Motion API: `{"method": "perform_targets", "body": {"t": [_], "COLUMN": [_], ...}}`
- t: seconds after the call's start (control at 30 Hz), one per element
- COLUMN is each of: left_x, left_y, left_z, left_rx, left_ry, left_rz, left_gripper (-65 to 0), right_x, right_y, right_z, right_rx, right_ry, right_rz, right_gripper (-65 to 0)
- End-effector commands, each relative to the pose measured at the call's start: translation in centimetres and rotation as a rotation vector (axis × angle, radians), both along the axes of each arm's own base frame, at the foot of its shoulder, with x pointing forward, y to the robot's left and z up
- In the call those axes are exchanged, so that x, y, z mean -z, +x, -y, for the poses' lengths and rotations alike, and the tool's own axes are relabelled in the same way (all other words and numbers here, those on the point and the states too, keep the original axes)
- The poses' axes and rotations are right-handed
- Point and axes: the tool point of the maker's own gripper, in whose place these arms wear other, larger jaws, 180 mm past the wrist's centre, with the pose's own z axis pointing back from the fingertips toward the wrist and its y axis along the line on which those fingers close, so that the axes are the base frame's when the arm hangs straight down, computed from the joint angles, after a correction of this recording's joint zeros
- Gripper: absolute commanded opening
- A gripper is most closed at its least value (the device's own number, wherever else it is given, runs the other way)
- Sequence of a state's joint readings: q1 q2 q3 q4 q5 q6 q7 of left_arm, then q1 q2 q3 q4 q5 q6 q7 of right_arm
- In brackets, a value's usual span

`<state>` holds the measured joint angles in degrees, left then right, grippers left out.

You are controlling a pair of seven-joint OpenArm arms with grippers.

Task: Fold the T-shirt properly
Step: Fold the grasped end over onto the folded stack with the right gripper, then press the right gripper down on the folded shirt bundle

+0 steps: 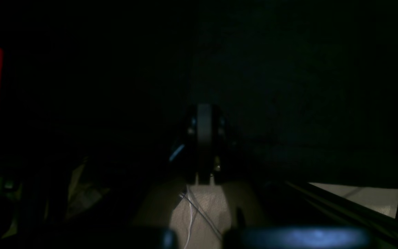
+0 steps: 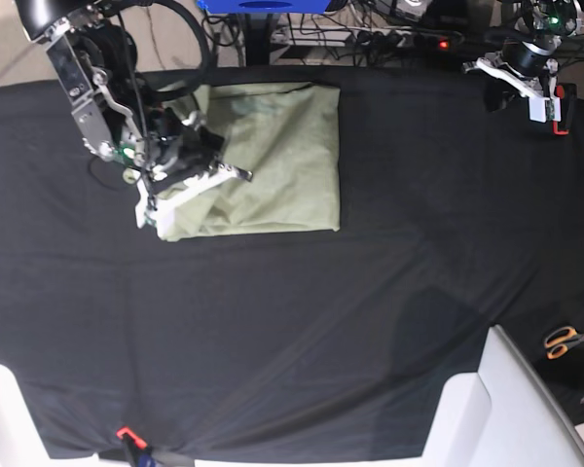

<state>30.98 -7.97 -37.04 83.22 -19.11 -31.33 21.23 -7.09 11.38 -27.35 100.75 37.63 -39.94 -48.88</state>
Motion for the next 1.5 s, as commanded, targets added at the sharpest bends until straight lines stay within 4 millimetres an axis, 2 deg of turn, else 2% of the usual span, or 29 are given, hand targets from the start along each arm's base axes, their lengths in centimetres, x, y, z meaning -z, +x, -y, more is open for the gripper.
{"method": "perform_targets", "body": {"t": [0.0,0.27,0.43,0.57,0.8,1.03,1.47], "left_x": [-0.8,-0.8,-0.8,-0.8,-0.8,-0.8,-0.7], "left_y": [0.4,0.4,0.4,0.3,0.3,0.3,0.3], "left_z": [-0.5,-0.6,-0.5,-0.5,-0.5,-0.5,-0.4], "left_rx": [-0.001,0.0,-0.001,-0.002,-0.002,-0.002,-0.002], "left_ry": [0.013,0.014,0.013,0.012,0.012,0.012,0.011], "left_rz": [0.028,0.028,0.028,0.028,0.028,0.028,0.028], "left_gripper": [-65.0,-65.0,-65.0,-65.0,-65.0,-65.0,-65.0], "right_x": [-1.0,0.2,0.1,0.9,2.0,2.1,1.6], "right_y": [1.4,2.0,2.0,1.8,2.2,1.0,0.7], "right_z": [-0.1,-1.2,-3.4,-4.5,-5.0,-7.4,-8.0], "right_rx": [-0.002,-0.043,-0.142,-0.174,-0.188,-0.303,-0.321], "right_ry": [0.0,-0.043,-0.09,-0.147,-0.255,-0.315,-0.296], "right_rz": [0.052,0.079,0.126,0.138,0.162,0.21,0.189], "right_gripper": [-64.5,-64.8,-64.7,-64.7,-64.5,-63.0,-64.4]}}
